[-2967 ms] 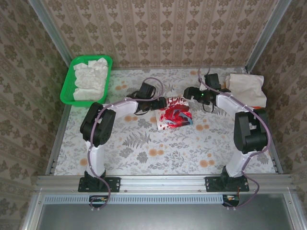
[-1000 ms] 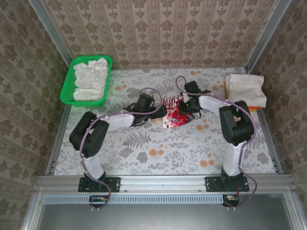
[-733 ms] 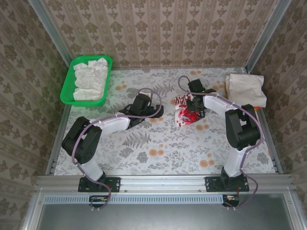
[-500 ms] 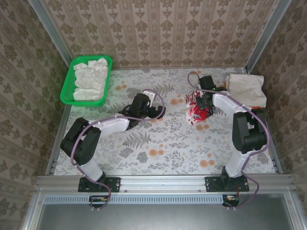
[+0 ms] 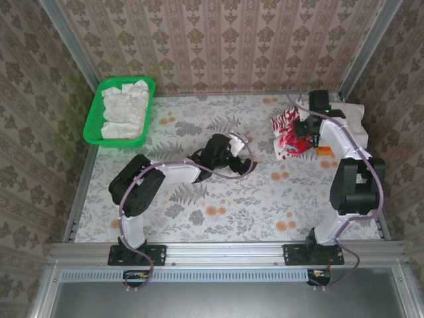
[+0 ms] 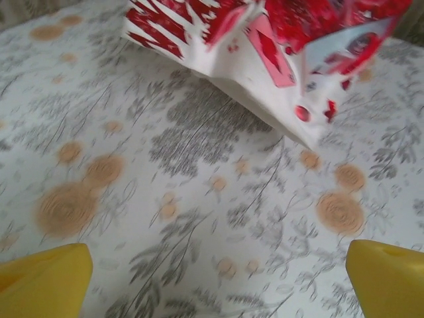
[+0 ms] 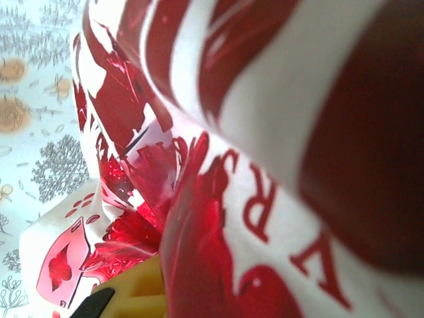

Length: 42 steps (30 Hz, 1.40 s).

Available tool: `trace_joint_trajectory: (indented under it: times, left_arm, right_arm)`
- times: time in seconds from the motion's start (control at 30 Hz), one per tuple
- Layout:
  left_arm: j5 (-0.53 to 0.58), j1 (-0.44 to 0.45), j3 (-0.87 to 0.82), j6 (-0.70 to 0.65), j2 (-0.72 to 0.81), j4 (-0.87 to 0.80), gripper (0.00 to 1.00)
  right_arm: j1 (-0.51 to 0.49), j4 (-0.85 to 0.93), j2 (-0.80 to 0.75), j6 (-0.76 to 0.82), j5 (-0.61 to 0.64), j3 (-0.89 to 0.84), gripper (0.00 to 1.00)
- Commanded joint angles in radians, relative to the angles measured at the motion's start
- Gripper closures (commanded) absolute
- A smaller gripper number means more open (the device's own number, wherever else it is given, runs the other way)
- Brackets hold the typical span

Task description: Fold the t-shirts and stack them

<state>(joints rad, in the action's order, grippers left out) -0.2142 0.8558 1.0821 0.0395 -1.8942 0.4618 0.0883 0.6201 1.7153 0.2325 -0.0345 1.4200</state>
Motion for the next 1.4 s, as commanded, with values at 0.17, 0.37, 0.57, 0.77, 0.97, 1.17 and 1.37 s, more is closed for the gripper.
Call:
trace_joint_trajectory:
  times: [0.17, 0.37, 0.57, 0.77, 0.97, 1.17, 1.37]
  left_arm:
    - [-0.053, 0.038, 0.082, -0.064, -0.048, 0.092, 0.0]
    - [-0.048, 0.042, 0.082, -0.075, -0.055, 0.096, 0.0]
    - [-0.039, 0.043, 0.069, -0.091, -0.052, 0.093, 0.0]
    - [-0.04, 0.043, 0.068, -0.089, -0.052, 0.09, 0.0]
    - [-0.038, 0.042, 0.058, -0.084, -0.051, 0.092, 0.0]
    - [-0.037, 0.042, 0.054, -0.078, -0.056, 0.094, 0.0]
    - [-0.036, 0.042, 0.057, -0.079, -0.055, 0.092, 0.0]
  right_arm:
    - [0.141, 0.071, -0.02, 0.1, -0.074, 0.203, 1.0]
    - [0.241, 0.121, 0.039, 0.149, -0.133, 0.346, 1.0]
    - [0.31, 0.195, 0.123, 0.202, -0.143, 0.467, 1.0]
    - [0.357, 0.212, 0.182, 0.232, -0.165, 0.488, 1.0]
    - [0.396, 0.201, 0.254, 0.246, -0.154, 0.5, 1.0]
    - [0.405, 0.191, 0.318, 0.247, -0.171, 0.497, 1.0]
    - [0.409, 0.179, 0.353, 0.246, -0.177, 0.505, 1.0]
